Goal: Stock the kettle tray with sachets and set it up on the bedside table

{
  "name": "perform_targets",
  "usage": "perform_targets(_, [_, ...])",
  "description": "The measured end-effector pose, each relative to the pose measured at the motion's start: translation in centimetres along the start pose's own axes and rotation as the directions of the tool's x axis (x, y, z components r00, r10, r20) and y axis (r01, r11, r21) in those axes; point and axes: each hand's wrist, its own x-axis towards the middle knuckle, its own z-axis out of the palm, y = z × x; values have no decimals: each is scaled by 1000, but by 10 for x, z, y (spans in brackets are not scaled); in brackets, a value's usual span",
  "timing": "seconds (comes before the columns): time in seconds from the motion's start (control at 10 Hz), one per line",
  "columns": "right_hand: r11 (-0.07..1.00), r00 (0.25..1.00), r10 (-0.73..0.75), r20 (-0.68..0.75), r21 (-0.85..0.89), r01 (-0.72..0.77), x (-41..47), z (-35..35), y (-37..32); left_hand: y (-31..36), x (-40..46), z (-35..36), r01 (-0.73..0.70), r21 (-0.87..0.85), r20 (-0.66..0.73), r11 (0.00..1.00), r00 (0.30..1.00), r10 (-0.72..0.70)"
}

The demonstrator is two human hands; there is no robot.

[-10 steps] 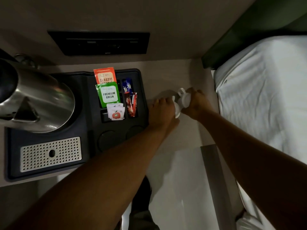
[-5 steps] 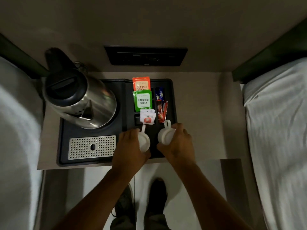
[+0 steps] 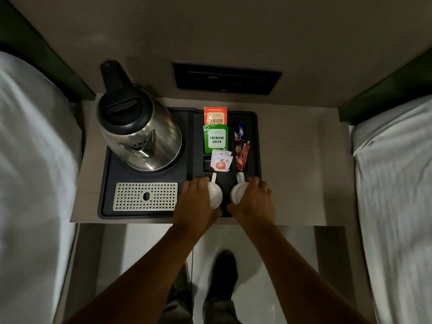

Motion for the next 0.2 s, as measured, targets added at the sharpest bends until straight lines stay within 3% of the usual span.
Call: perform_targets(0.2, [995,996,-91,7,-40,91,-29,-66,-23,27,-24,-55,-27,85,7,996,1000,26])
